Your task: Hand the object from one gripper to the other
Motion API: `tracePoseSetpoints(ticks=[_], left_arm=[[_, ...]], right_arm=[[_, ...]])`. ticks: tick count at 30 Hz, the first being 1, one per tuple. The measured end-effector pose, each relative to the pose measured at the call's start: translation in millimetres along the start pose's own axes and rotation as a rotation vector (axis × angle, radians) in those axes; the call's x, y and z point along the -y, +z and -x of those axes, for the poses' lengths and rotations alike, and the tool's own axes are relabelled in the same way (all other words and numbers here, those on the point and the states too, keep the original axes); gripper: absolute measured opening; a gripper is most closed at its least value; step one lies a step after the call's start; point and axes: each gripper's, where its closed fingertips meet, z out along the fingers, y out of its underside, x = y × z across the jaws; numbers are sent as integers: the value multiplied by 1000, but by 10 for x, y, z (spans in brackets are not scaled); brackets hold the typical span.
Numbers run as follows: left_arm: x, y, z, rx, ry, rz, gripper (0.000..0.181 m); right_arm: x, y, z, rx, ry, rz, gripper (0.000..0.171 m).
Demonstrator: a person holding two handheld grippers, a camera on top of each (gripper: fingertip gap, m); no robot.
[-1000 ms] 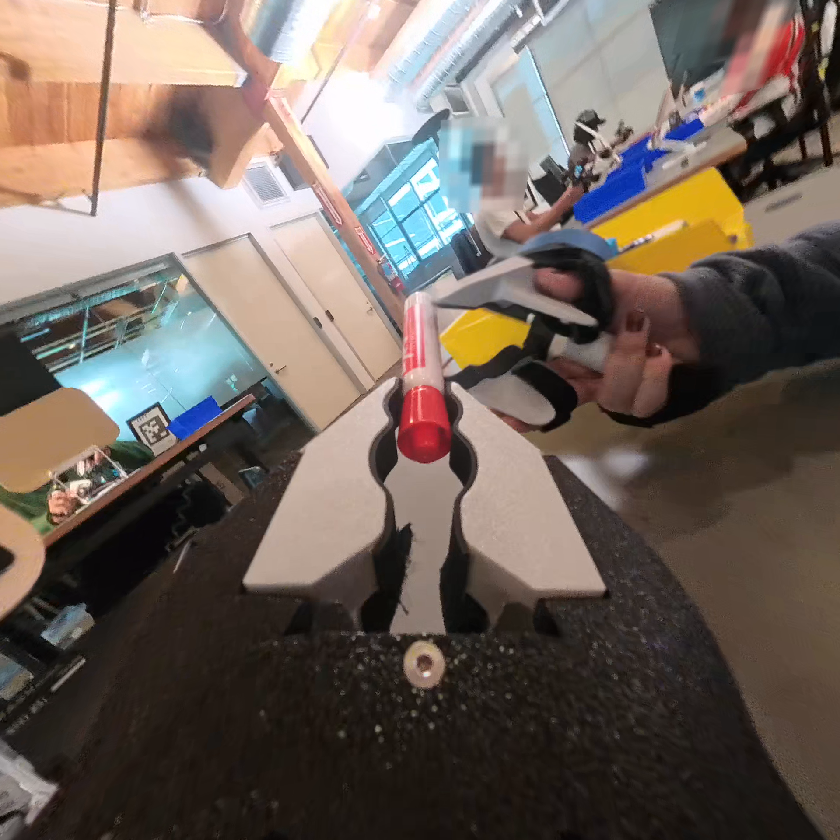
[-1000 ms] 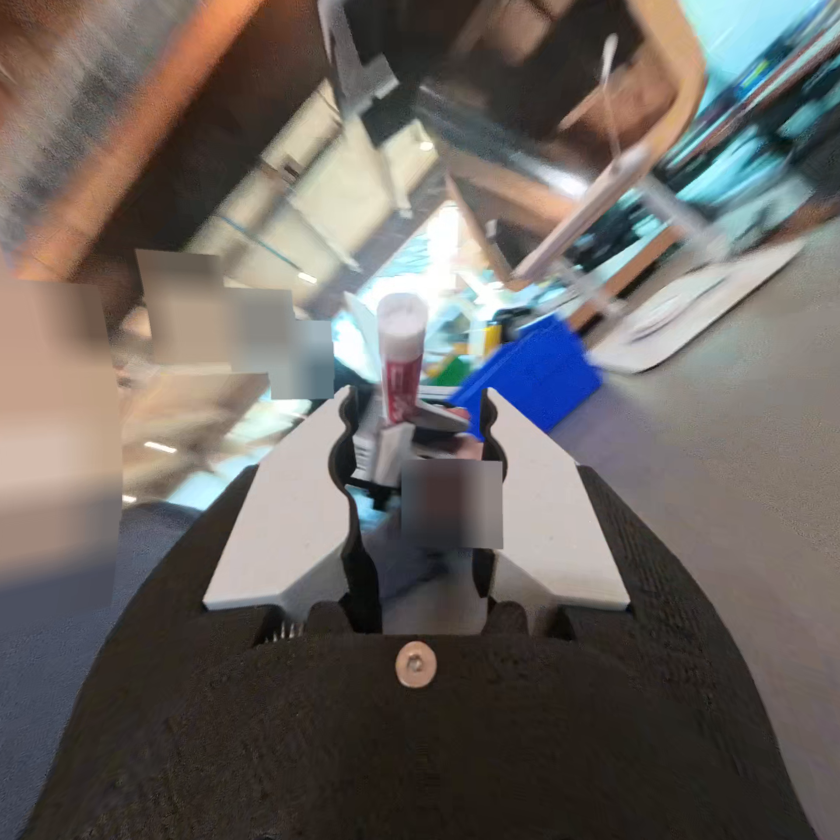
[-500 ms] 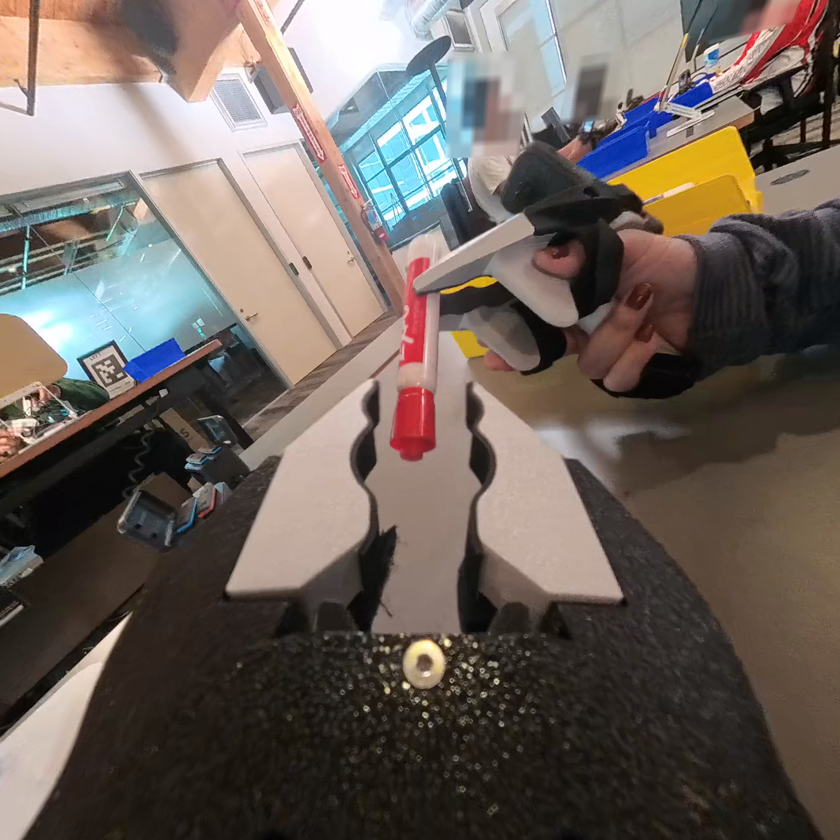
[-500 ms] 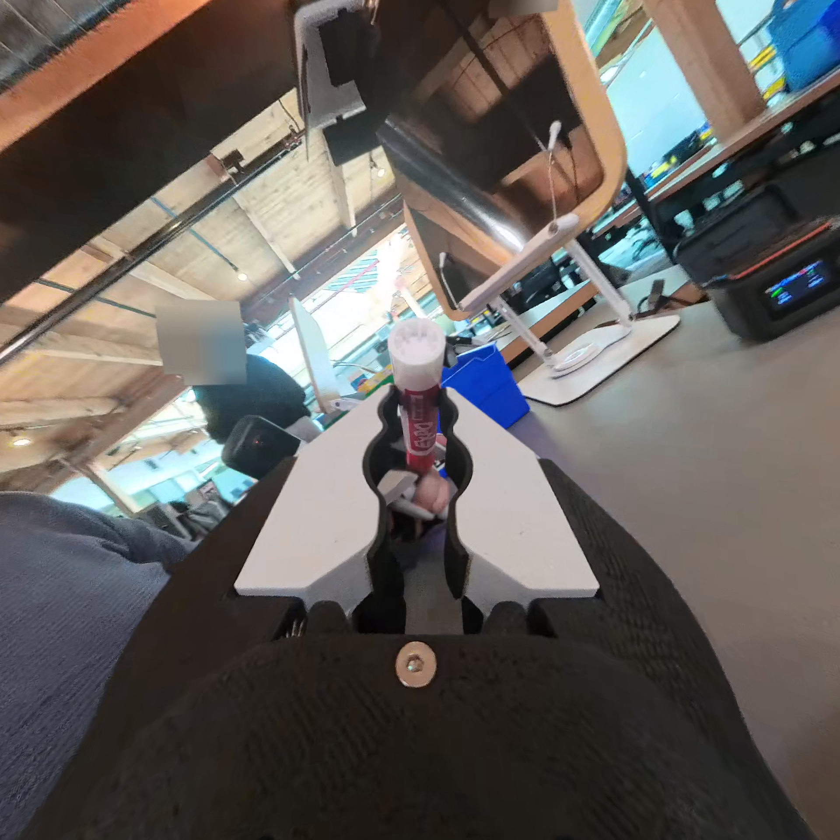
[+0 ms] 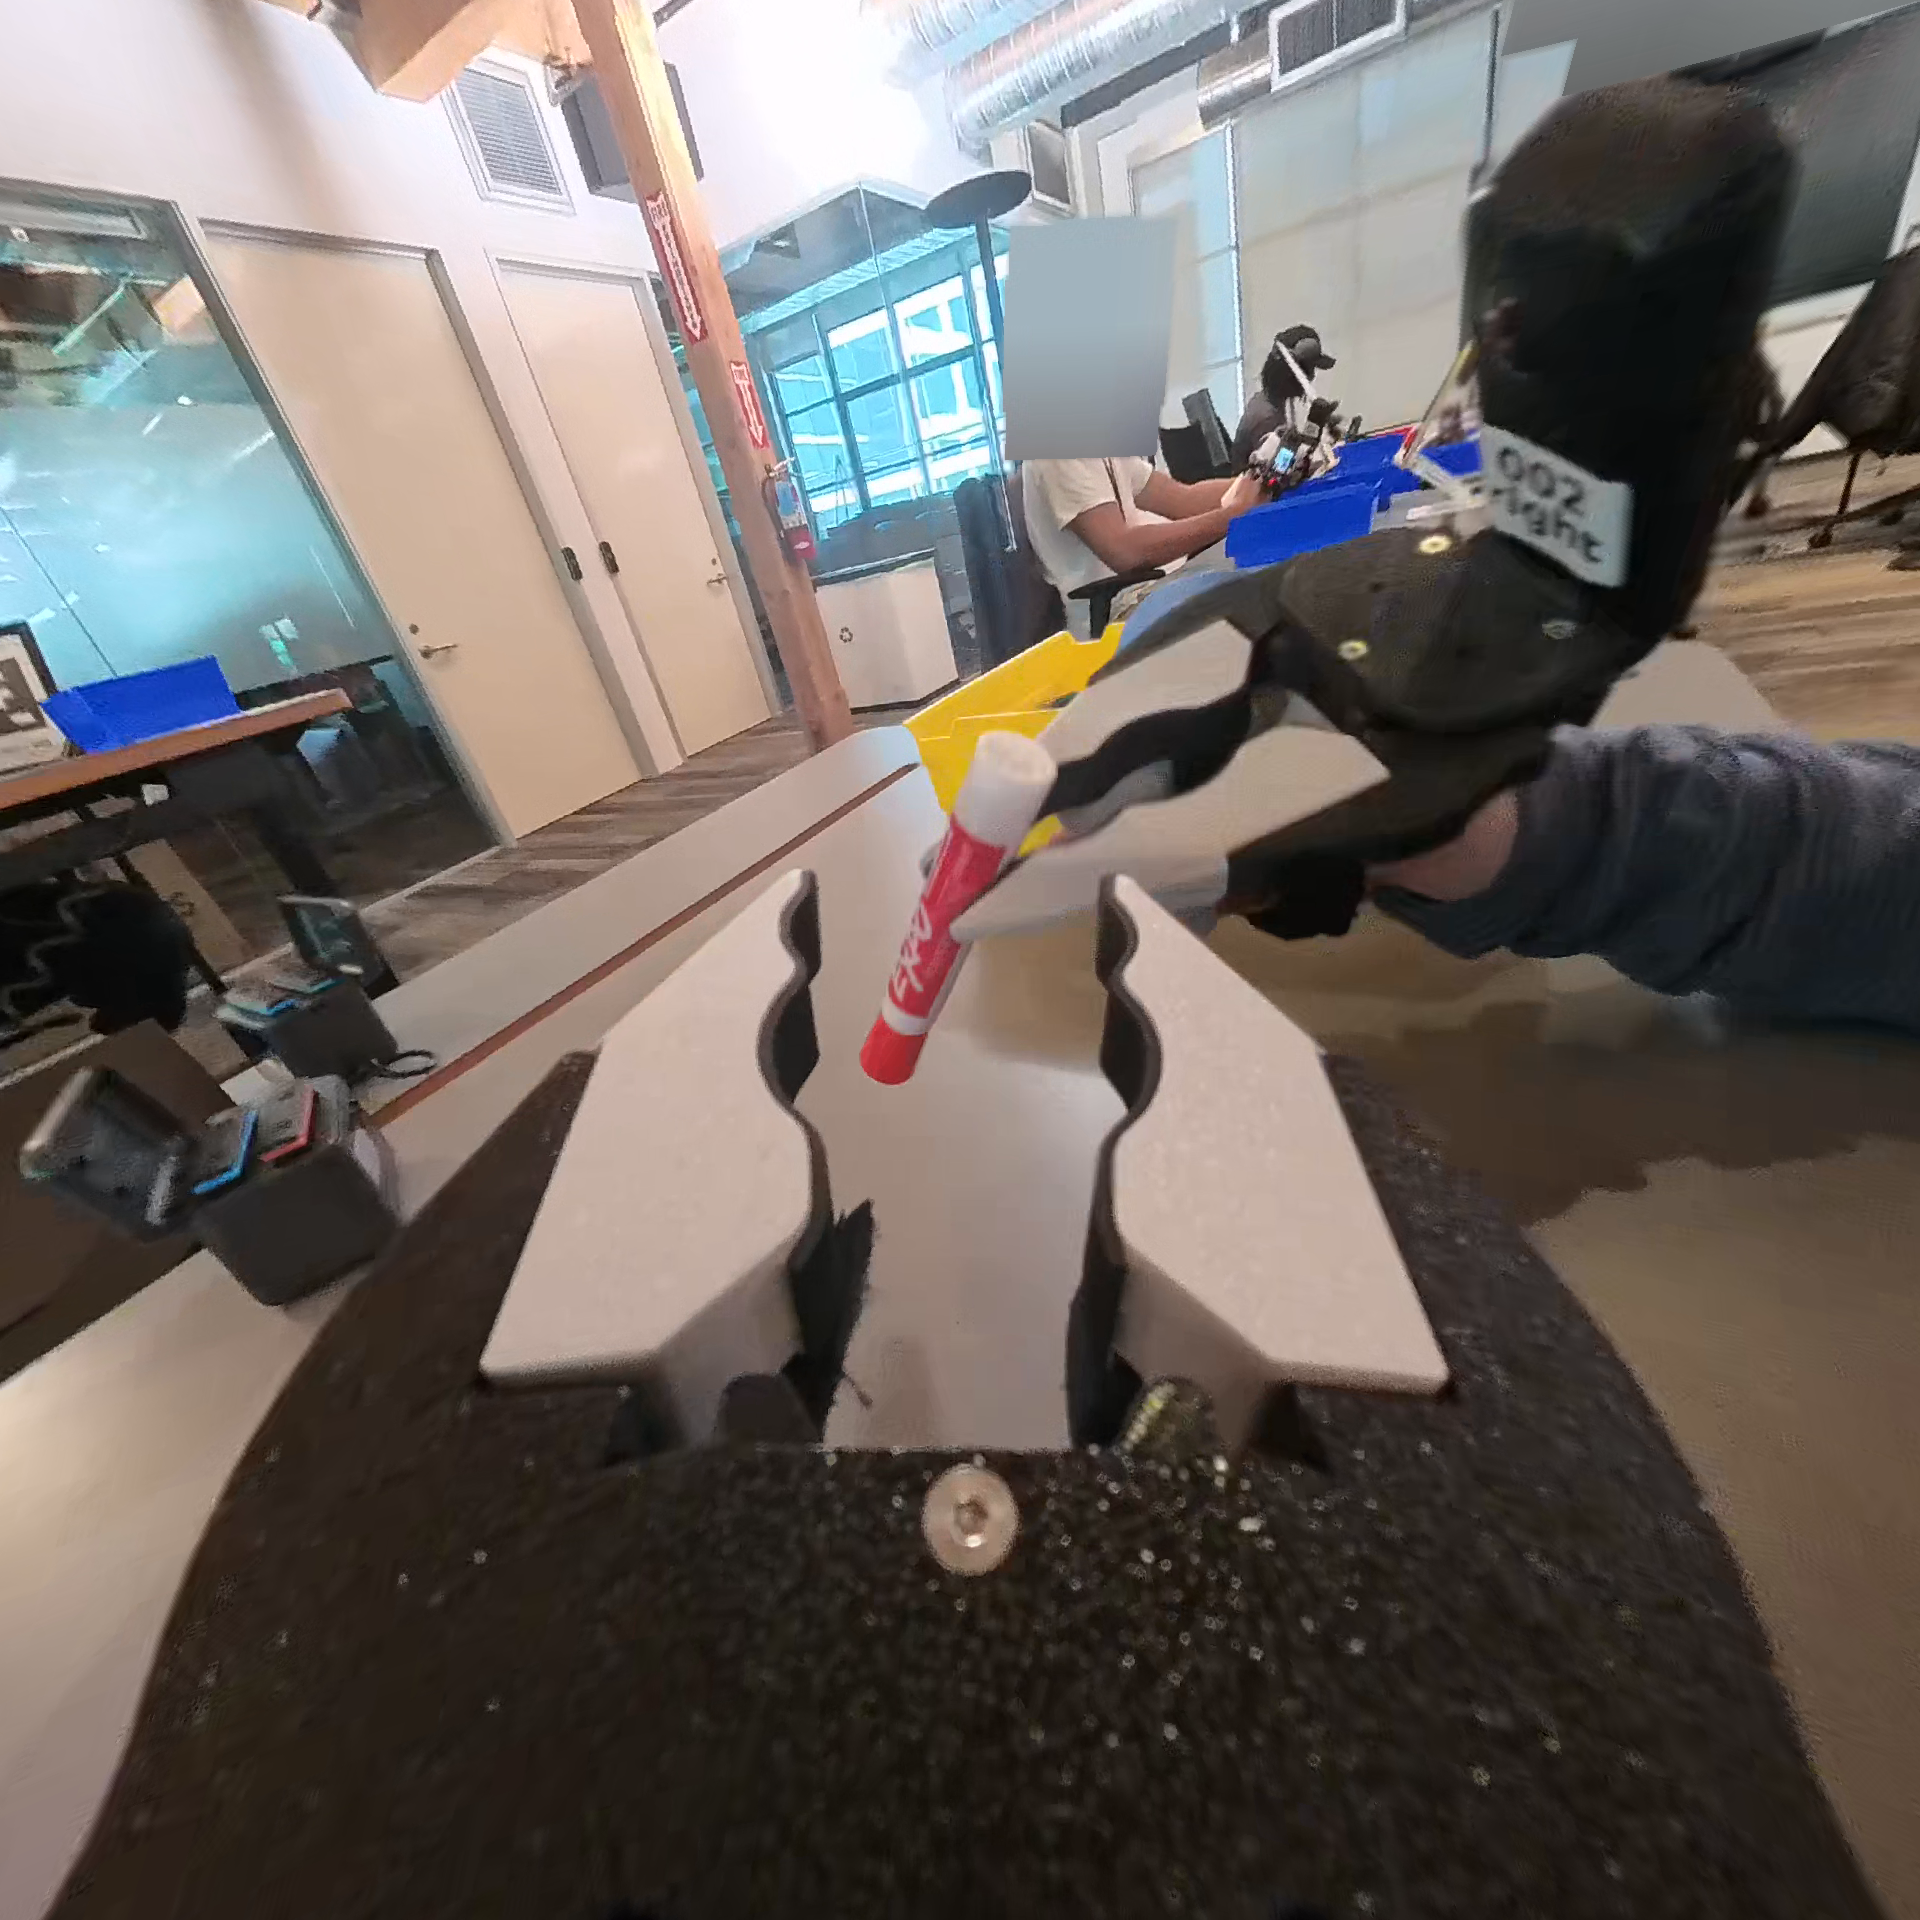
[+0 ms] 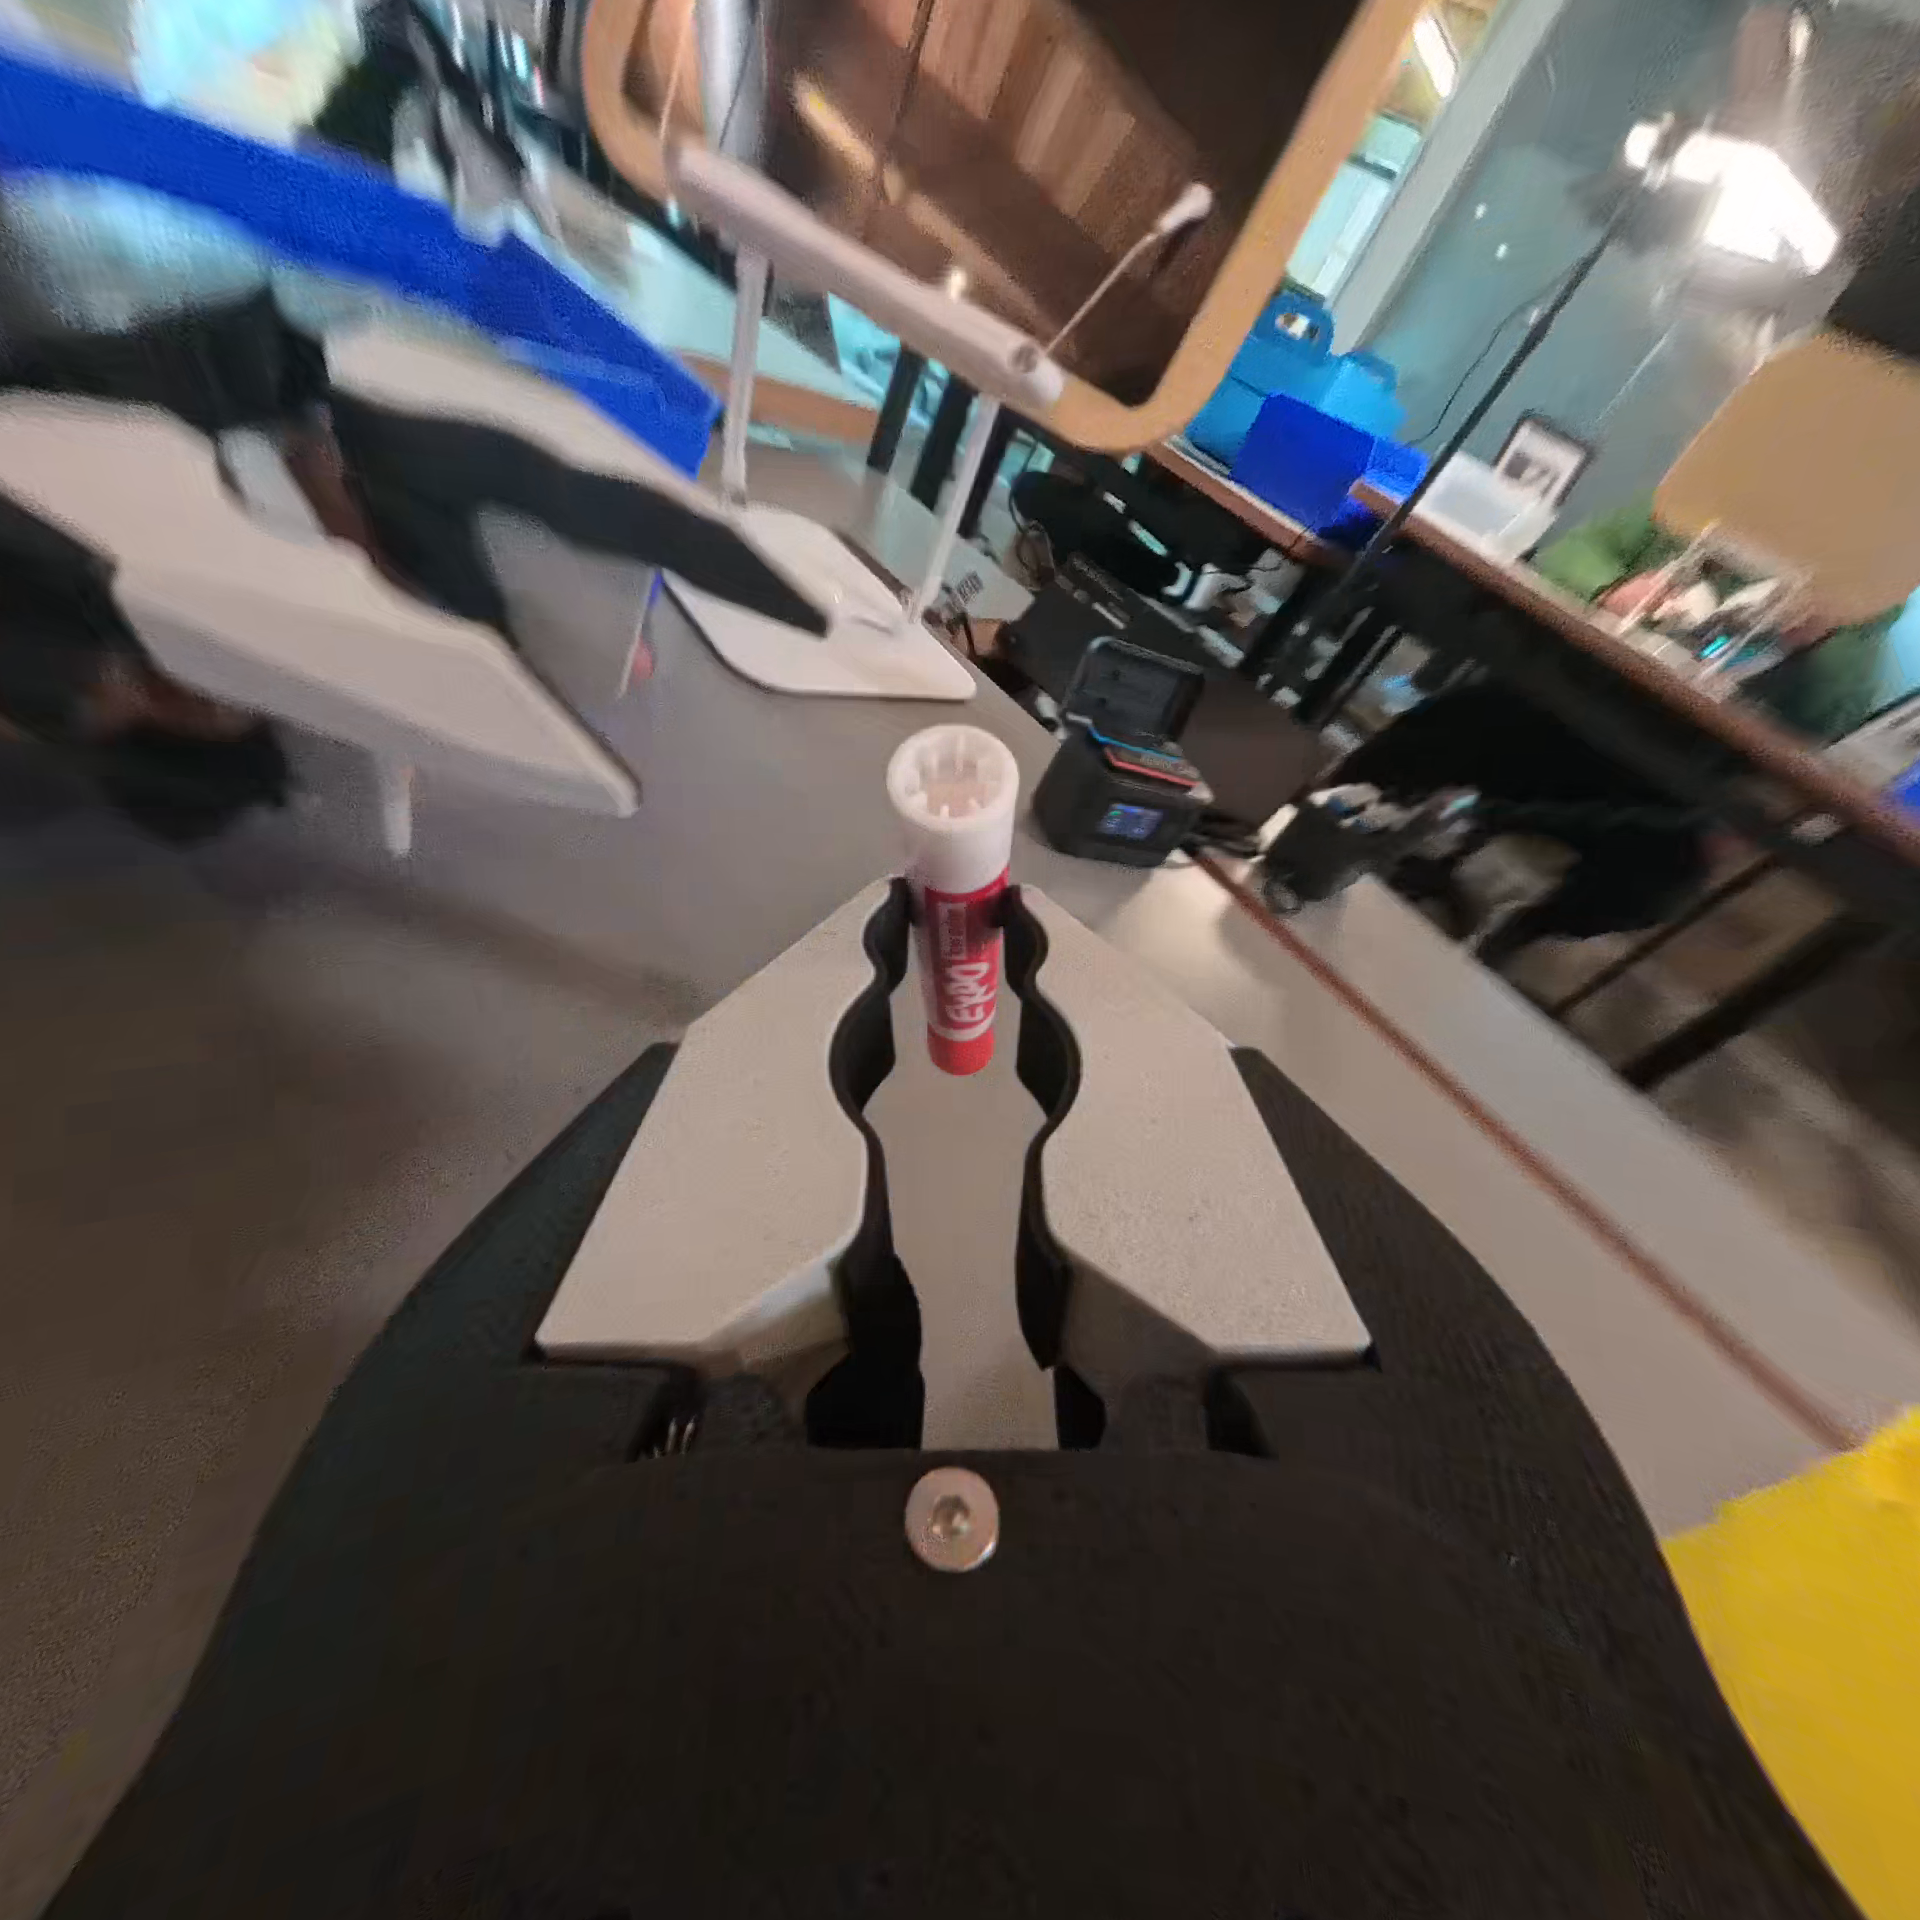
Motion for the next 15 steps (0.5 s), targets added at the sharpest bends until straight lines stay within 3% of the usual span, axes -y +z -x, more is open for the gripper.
tracePoseSetpoints(ticks=[3, 7, 15], left_arm=[[-17, 14, -63, 12, 122, 21, 37], [-86, 43, -144, -6, 209, 58, 34], [-148, 46, -200, -19, 356, 88, 20]], right_arm=[[-16, 38, 146, -40, -258, 46, 16], [-13, 61, 291, -53, -470, 44, 17], [47, 40, 378, -31, -499, -5, 17]])
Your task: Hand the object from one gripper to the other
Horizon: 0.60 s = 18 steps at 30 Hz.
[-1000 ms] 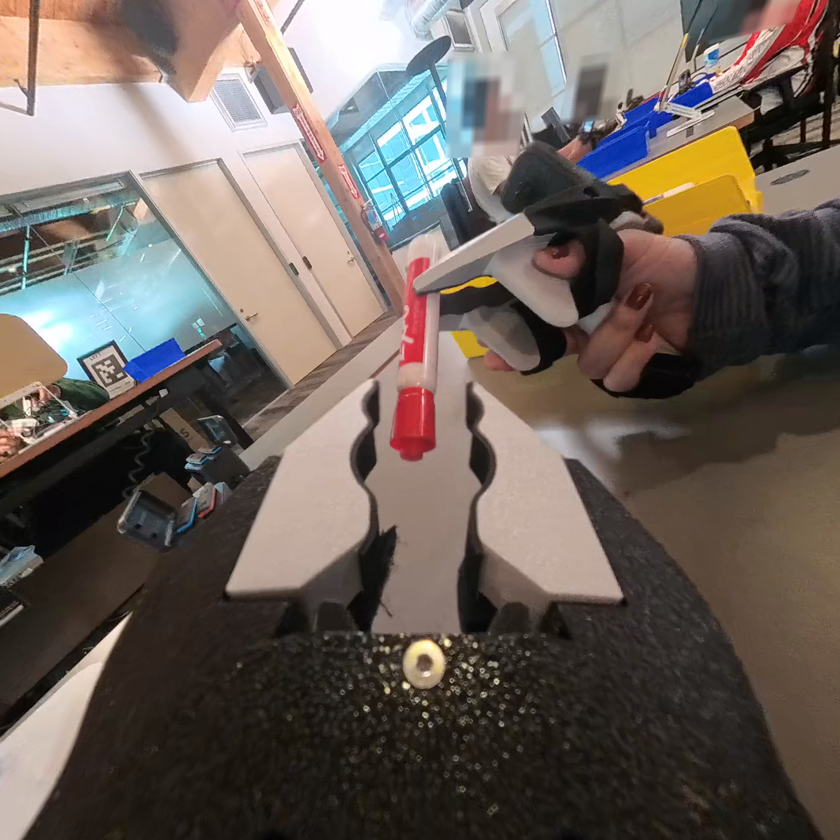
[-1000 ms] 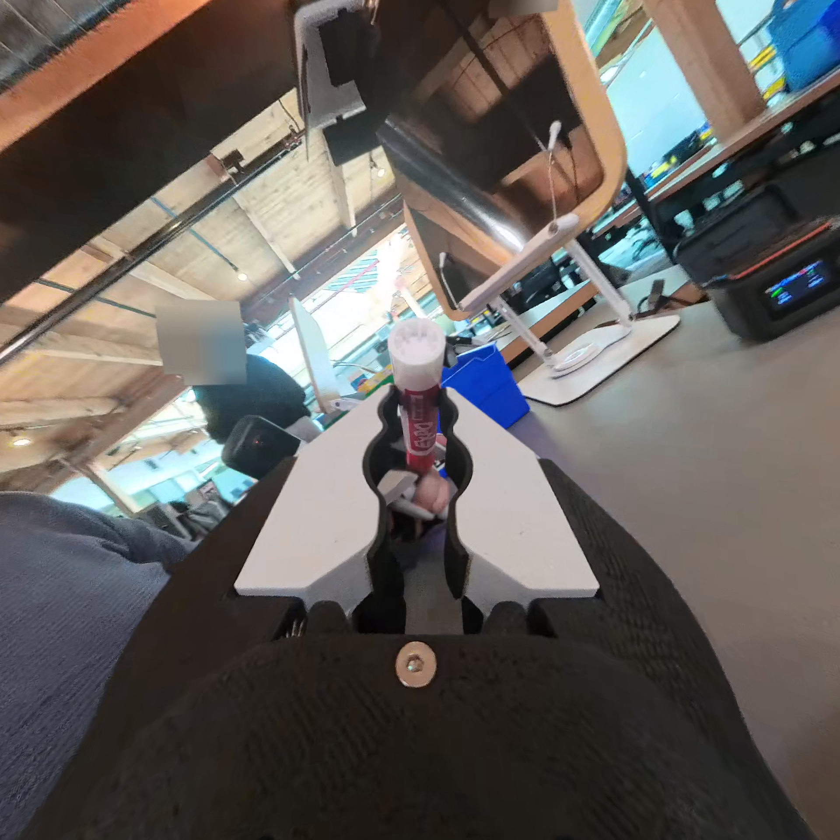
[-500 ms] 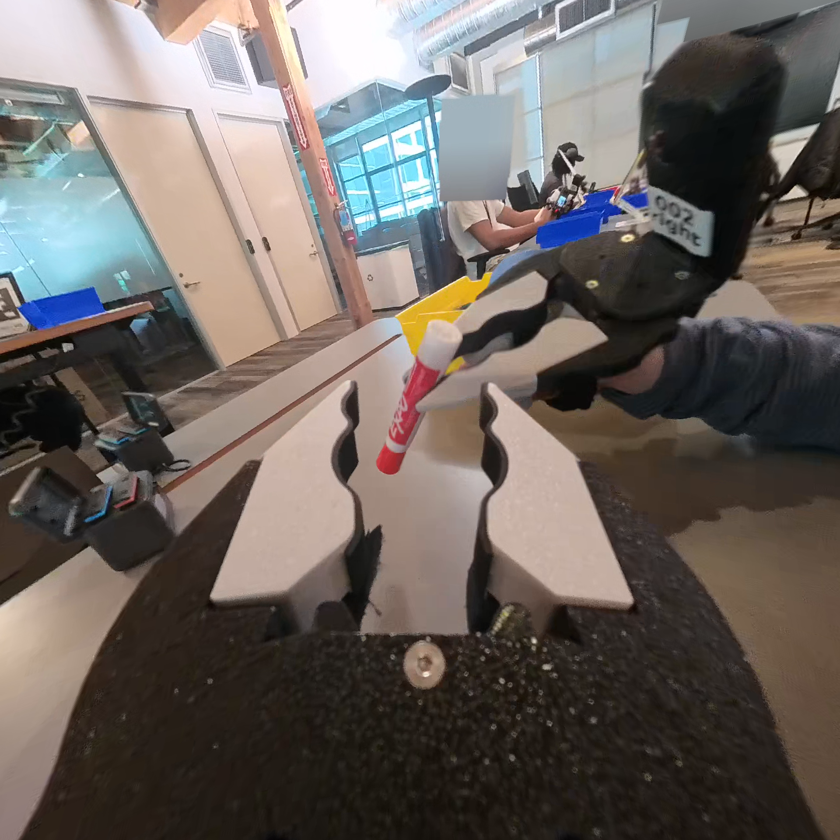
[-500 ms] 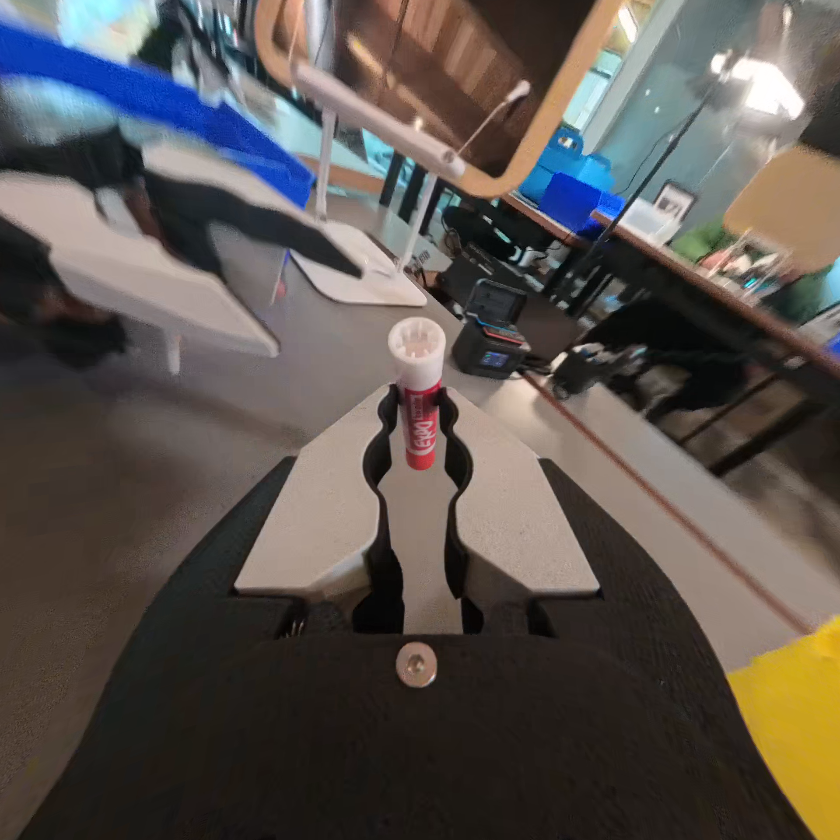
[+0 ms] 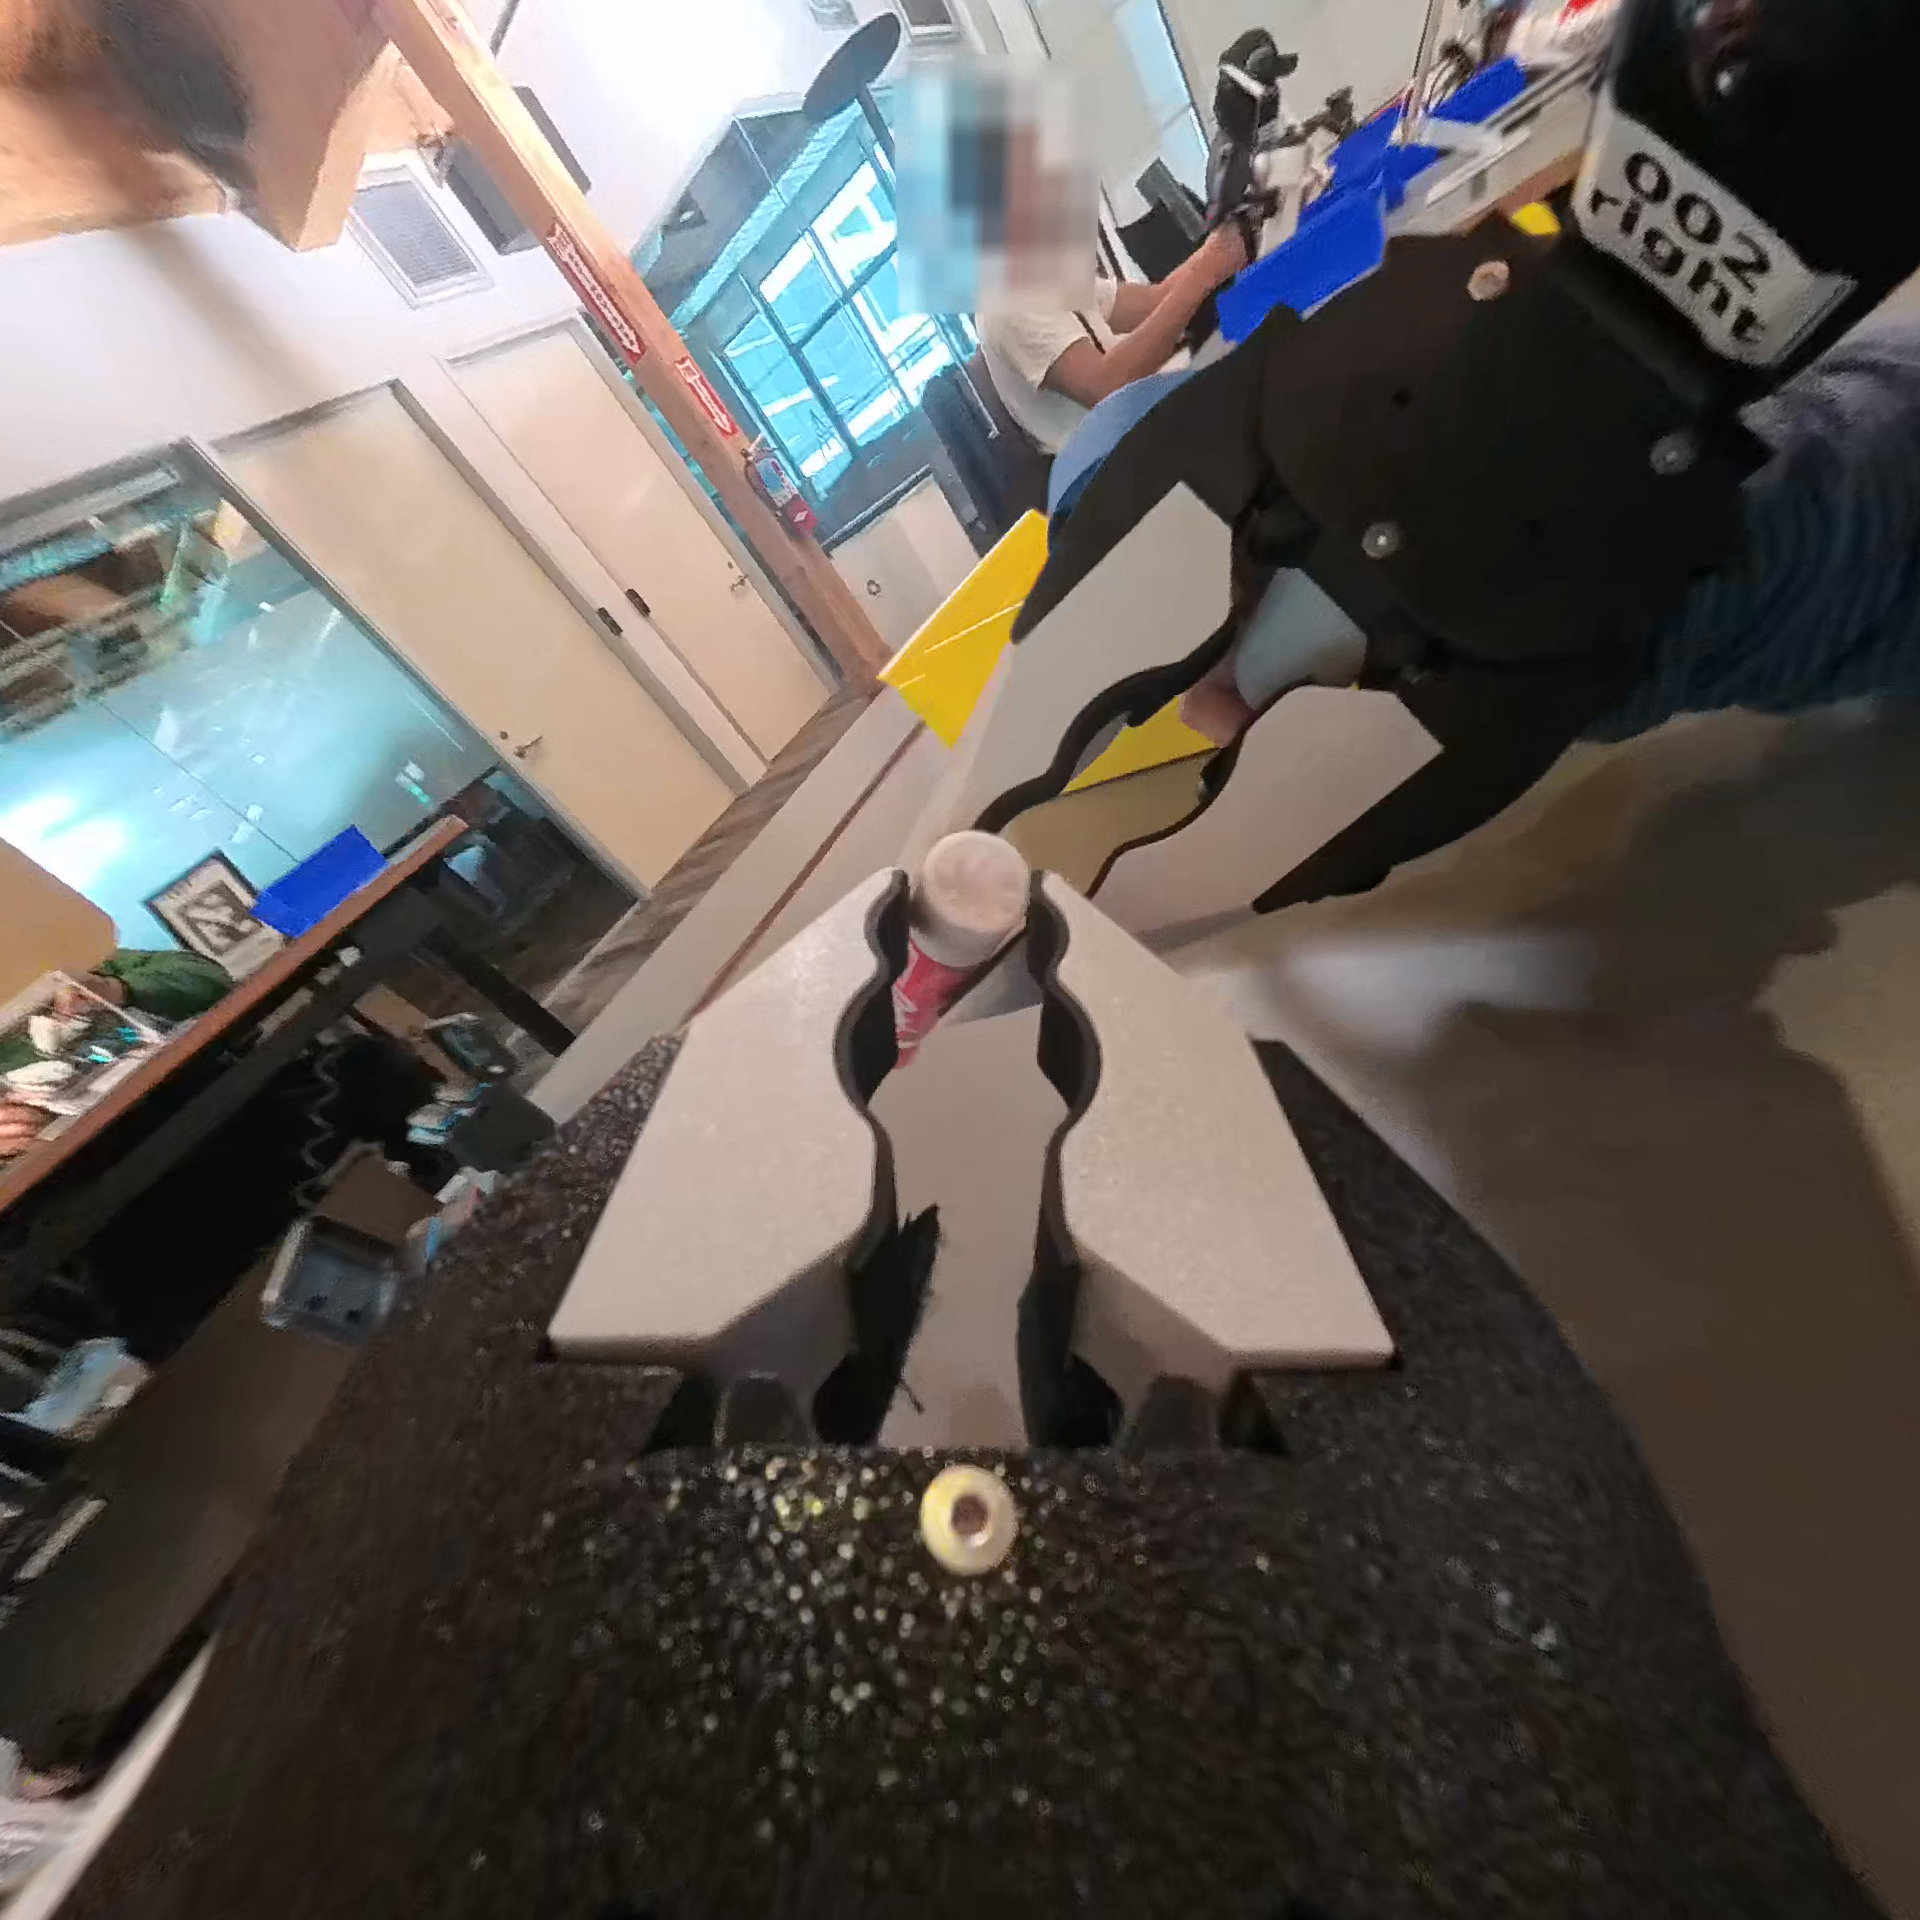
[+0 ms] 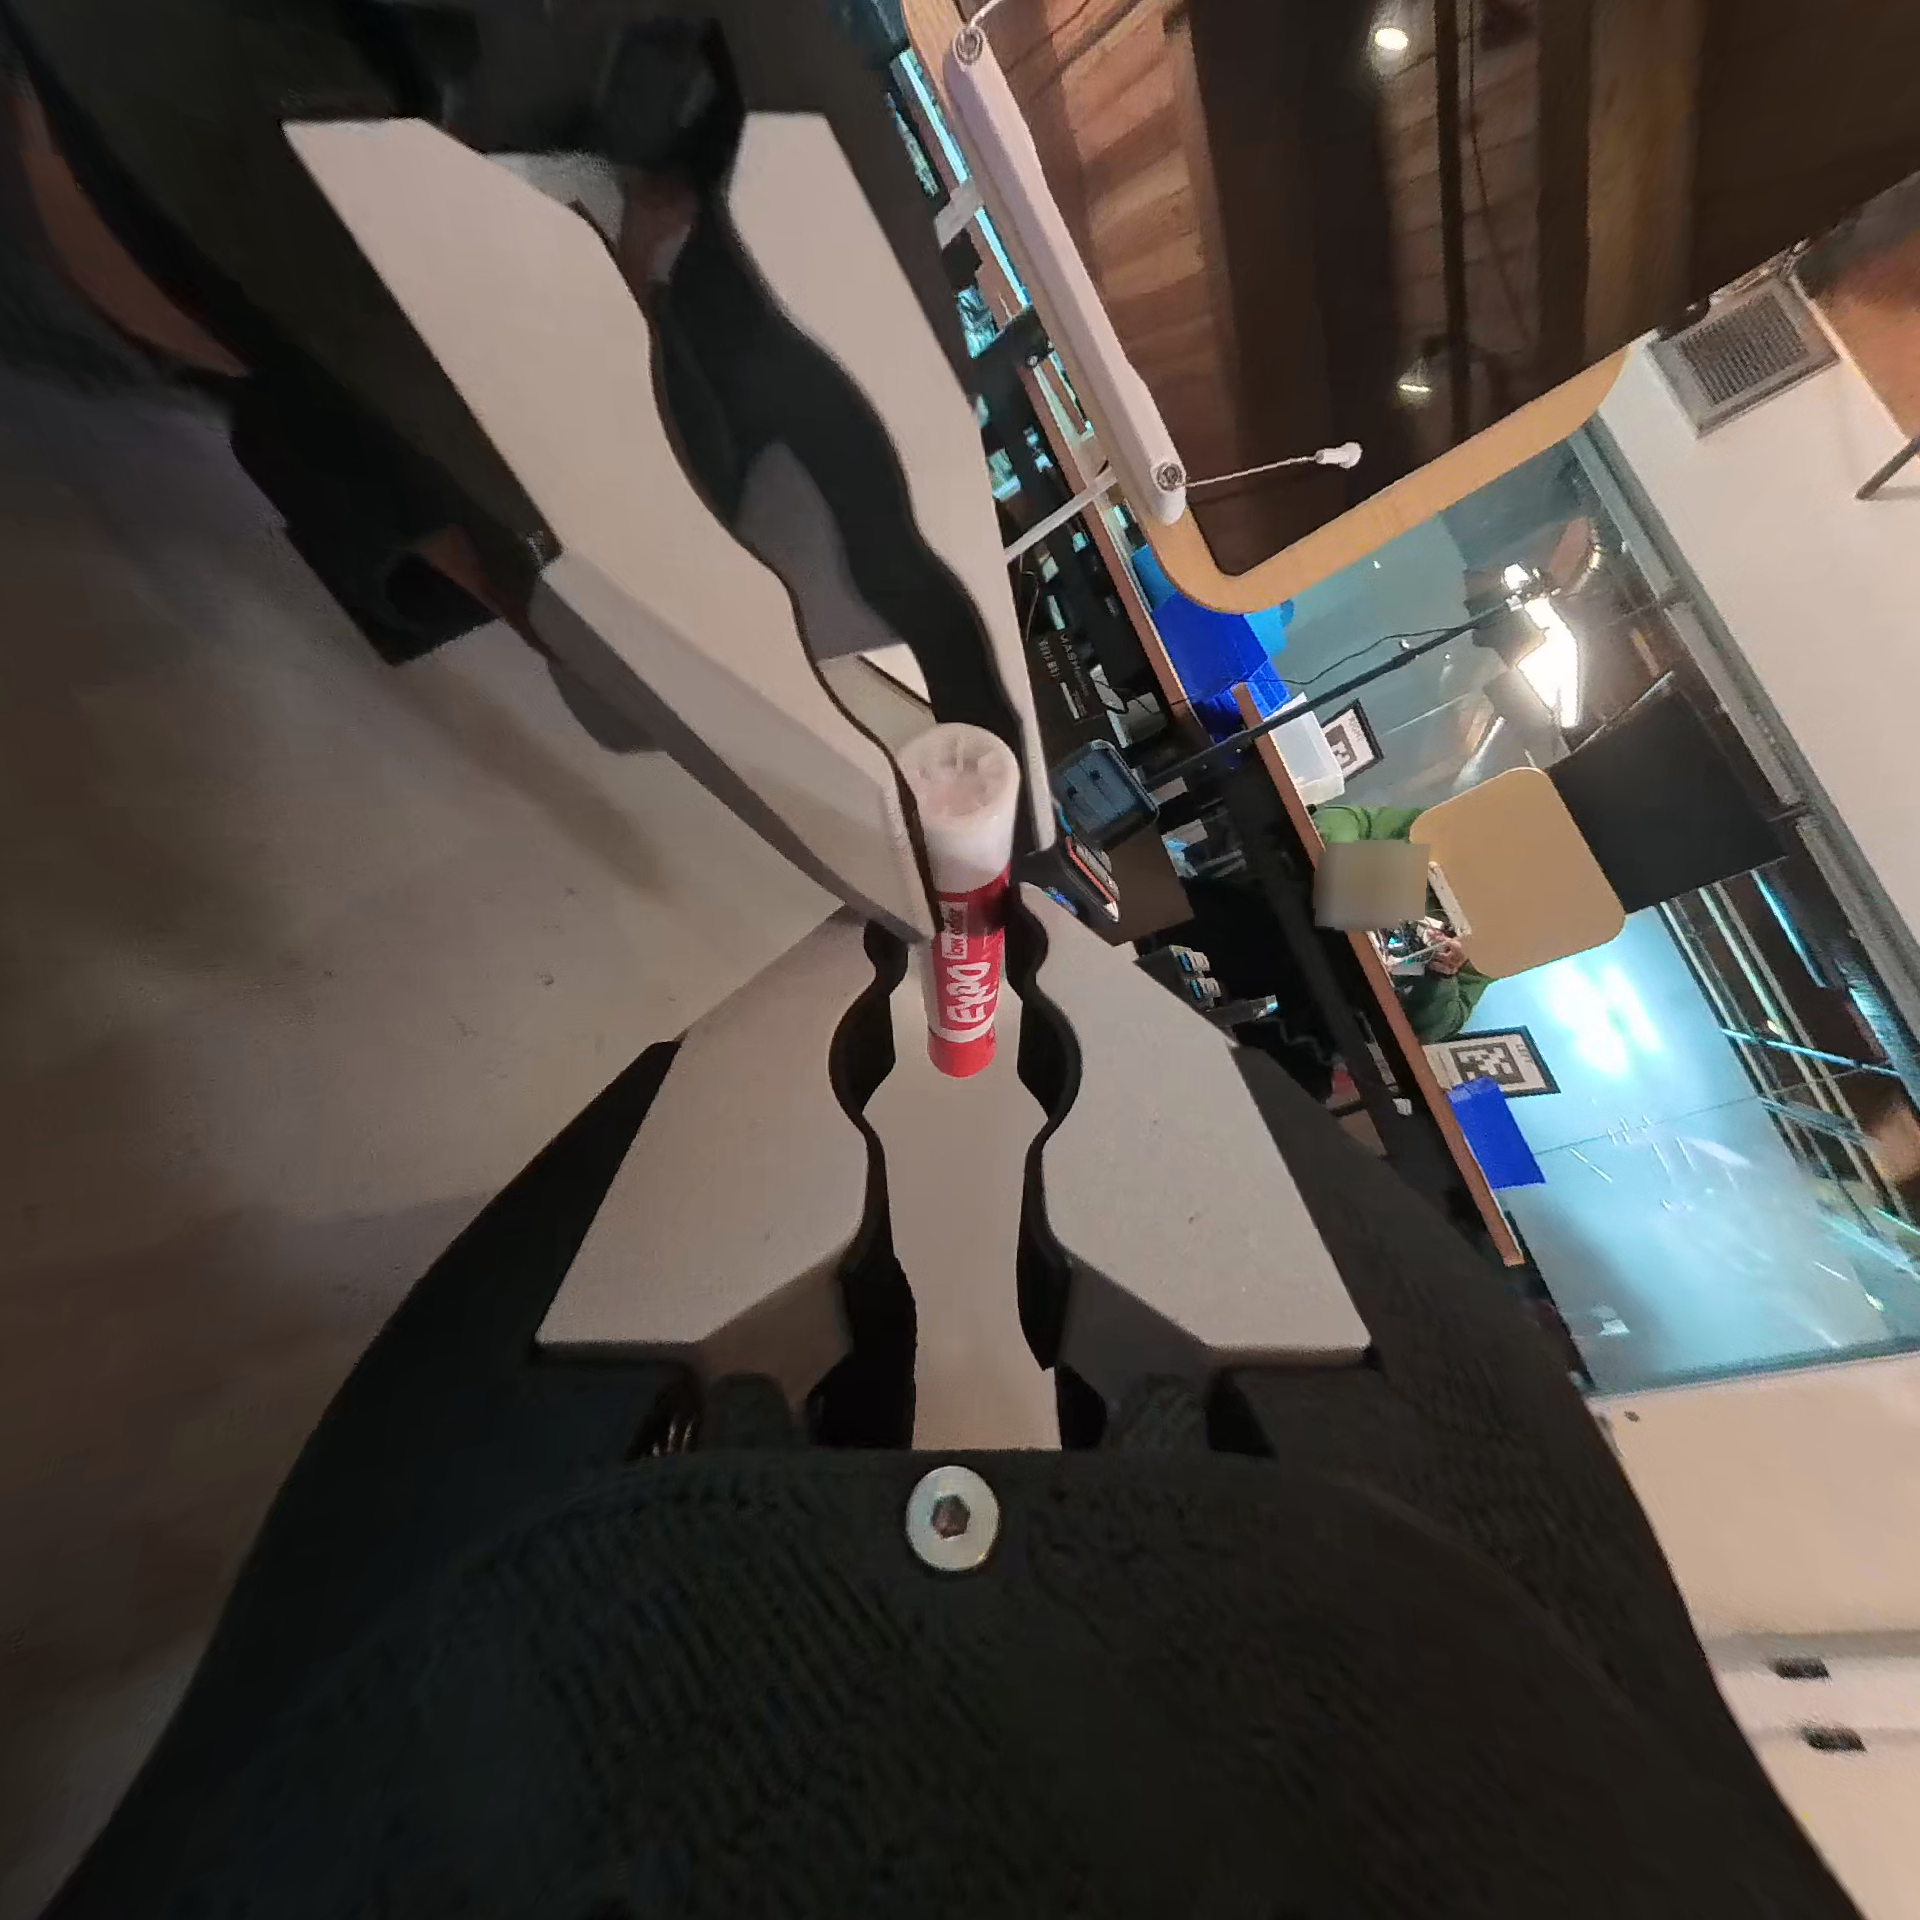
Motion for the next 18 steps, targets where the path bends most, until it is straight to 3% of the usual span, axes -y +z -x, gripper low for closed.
tracePoseSetpoints(ticks=[3, 4, 7, 10, 13, 17, 18], left_arm=[[128, -47, 95, 50, -13, -53, 18], [163, -65, 136, 52, -68, -74, 17], [227, -141, 305, 30, -324, -163, 17], [287, -260, 504, -30, -623, -304, 17], [299, -324, 610, -110, -857, -403, 16], [297, -351, 678, -164, -1037, -485, 16], [286, -351, 688, -173, -1067, -489, 16]], right_arm=[[76, -34, -93, -57, 28, -69, 18], [66, -37, -142, -94, 5, -66, 29], [-34, -10, -206, -154, -73, -15, 63], [-103, -10, -274, -210, -121, 15, 67], [-74, -60, -366, -272, -126, -6, 60], [65, -160, -418, -342, -182, -80, 16], [75, -160, -407, -337, -192, -79, 16]])
